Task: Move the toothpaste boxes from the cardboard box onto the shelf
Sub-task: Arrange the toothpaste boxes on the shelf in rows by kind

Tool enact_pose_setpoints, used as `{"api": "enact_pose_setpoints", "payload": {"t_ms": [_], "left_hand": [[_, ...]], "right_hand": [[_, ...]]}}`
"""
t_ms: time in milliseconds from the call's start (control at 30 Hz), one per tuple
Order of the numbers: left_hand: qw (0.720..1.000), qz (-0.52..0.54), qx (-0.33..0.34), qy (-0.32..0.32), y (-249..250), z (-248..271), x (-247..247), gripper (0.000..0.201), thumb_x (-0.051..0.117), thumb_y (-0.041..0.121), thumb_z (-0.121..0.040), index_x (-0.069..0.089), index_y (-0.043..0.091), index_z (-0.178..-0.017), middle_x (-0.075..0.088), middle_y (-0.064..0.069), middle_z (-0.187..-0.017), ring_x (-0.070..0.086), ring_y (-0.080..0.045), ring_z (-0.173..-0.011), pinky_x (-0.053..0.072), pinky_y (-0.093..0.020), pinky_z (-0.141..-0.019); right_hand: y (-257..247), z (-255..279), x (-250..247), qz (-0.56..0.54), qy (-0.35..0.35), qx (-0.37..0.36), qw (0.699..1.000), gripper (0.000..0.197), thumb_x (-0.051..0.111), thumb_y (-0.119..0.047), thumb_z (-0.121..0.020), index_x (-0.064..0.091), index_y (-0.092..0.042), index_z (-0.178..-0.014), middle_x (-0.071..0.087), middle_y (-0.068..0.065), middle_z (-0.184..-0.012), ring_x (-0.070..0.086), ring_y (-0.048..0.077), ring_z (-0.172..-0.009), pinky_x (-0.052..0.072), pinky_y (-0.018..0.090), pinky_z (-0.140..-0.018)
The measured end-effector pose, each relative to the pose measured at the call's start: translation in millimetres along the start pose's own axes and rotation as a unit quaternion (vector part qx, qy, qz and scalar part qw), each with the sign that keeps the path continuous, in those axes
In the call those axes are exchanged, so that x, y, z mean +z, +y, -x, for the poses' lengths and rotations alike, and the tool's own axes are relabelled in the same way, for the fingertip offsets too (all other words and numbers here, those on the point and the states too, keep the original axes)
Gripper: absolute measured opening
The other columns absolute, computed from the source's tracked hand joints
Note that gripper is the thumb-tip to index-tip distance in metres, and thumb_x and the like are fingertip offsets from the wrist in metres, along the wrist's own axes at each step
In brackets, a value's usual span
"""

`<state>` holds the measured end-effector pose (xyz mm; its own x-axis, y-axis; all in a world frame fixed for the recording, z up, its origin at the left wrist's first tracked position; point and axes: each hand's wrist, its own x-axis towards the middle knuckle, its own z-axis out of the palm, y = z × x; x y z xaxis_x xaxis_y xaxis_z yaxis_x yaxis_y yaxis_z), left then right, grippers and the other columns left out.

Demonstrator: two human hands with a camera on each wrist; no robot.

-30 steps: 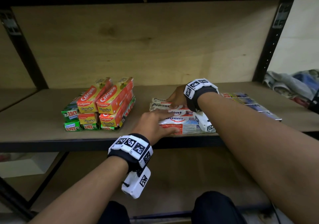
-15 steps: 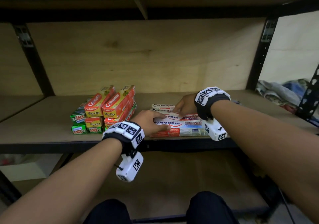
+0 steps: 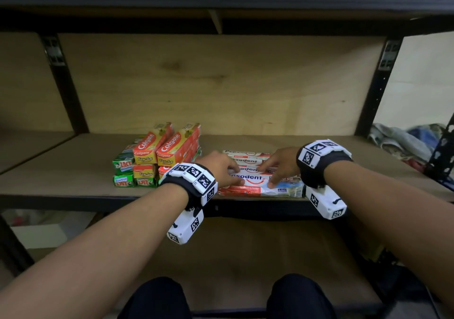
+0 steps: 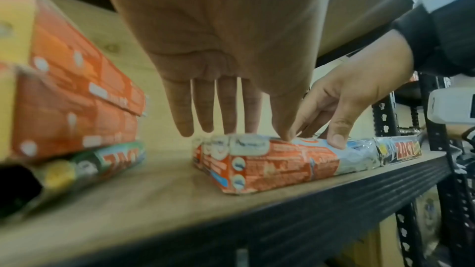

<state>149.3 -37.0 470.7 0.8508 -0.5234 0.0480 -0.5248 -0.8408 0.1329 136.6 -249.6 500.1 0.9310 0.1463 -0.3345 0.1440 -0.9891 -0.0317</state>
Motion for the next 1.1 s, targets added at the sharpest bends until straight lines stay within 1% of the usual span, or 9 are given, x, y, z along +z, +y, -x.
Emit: {"api": "enact_pose_setpoints", "payload": {"t_ms": [133, 333, 467, 567, 700, 833, 967, 1033, 1100], "left_hand": [[0.999, -0.011, 0.0, 0.035, -18, 19, -27, 0.035, 0.057, 0.056, -0.089, 0.074, 0.029, -0.104, 0.071, 0.009, -0.108, 0.065, -0.012, -0.091, 0.056, -0.036, -0.086], [0.992, 0.021, -0.019, 0.126, -60, 55, -68, 0.025, 0.057, 0.042, -0.094, 0.072, 0.029, -0.11, 0.068, 0.011, -0.11, 0.057, -0.001, -0.08, 0.043, -0.017, -0.076], [0.988, 0.032, -0.071, 0.133, -97, 69, -83, 0.027, 0.057, 0.045, -0.093, 0.068, 0.032, -0.114, 0.064, 0.009, -0.121, 0.058, -0.009, -0.092, 0.043, -0.022, -0.076], [0.983, 0.037, -0.117, 0.138, -122, 77, -89, 0.025, 0.06, 0.044, -0.091, 0.069, 0.032, -0.111, 0.063, 0.009, -0.121, 0.057, -0.012, -0.097, 0.042, -0.023, -0.079], [0.975, 0.079, -0.155, 0.135, -155, 75, -83, 0.017, 0.063, 0.042, -0.09, 0.073, 0.036, -0.102, 0.067, 0.013, -0.116, 0.058, -0.01, -0.1, 0.045, -0.023, -0.084], [0.968, 0.12, -0.186, 0.121, -171, 63, -75, 0.03, 0.063, 0.058, -0.083, 0.069, 0.042, -0.108, 0.064, 0.015, -0.106, 0.06, -0.012, -0.099, 0.044, -0.023, -0.078], [0.967, 0.101, -0.209, 0.107, -178, 47, -75, 0.043, 0.065, 0.072, -0.073, 0.068, 0.039, -0.101, 0.058, 0.014, -0.105, 0.058, -0.014, -0.099, 0.05, -0.028, -0.086], [0.966, 0.115, -0.214, 0.09, -177, 42, -78, 0.046, 0.071, 0.071, -0.067, 0.068, 0.034, -0.094, 0.058, 0.018, -0.098, 0.059, -0.01, -0.092, 0.052, -0.028, -0.075], [0.965, 0.133, -0.214, 0.074, -177, 38, -80, 0.047, 0.077, 0.067, -0.063, 0.067, 0.03, -0.091, 0.061, 0.016, -0.093, 0.06, -0.009, -0.085, 0.05, -0.026, -0.063]], "right_hand": [[-11, 10, -2, 0.013, 0.031, 0.005, 0.999, 0.056, 0.074, -0.039, -0.083, 0.057, -0.035, -0.135, 0.044, -0.01, -0.148, 0.043, 0.016, -0.134, 0.029, 0.03, -0.107], [-54, 14, -20, 0.017, 0.066, -0.021, 0.997, 0.038, 0.068, -0.03, -0.09, 0.064, -0.026, -0.127, 0.06, -0.006, -0.124, 0.053, 0.007, -0.094, 0.042, 0.017, -0.073], [-95, 7, -36, 0.018, 0.092, -0.031, 0.995, 0.036, 0.063, -0.031, -0.093, 0.063, -0.022, -0.128, 0.06, -0.002, -0.128, 0.06, 0.018, -0.105, 0.047, 0.025, -0.083], [-127, 2, -47, -0.014, 0.123, -0.044, 0.991, 0.037, 0.058, -0.029, -0.094, 0.062, -0.02, -0.129, 0.06, 0.003, -0.131, 0.061, 0.02, -0.099, 0.052, 0.03, -0.088], [-164, -19, -54, -0.026, 0.168, -0.067, 0.983, 0.044, 0.048, -0.033, -0.099, 0.047, -0.025, -0.143, 0.045, 0.001, -0.148, 0.052, 0.023, -0.126, 0.044, 0.028, -0.097], [-189, -45, -50, -0.104, 0.18, -0.078, 0.975, 0.049, 0.042, -0.049, -0.099, 0.04, -0.033, -0.145, 0.047, 0.005, -0.146, 0.053, 0.028, -0.123, 0.048, 0.034, -0.094], [-200, -70, -44, -0.119, 0.162, -0.076, 0.977, 0.051, 0.029, -0.052, -0.101, 0.031, -0.036, -0.15, 0.033, 0.002, -0.157, 0.037, 0.029, -0.139, 0.04, 0.037, -0.107], [-201, -75, -42, -0.13, 0.149, -0.085, 0.977, 0.047, 0.025, -0.044, -0.104, 0.03, -0.037, -0.151, 0.028, -0.003, -0.159, 0.036, 0.025, -0.139, 0.041, 0.031, -0.101], [-201, -75, -40, -0.155, 0.144, -0.093, 0.973, 0.044, 0.029, -0.033, -0.104, 0.037, -0.035, -0.147, 0.038, -0.004, -0.152, 0.05, 0.02, -0.123, 0.044, 0.021, -0.082]]}}
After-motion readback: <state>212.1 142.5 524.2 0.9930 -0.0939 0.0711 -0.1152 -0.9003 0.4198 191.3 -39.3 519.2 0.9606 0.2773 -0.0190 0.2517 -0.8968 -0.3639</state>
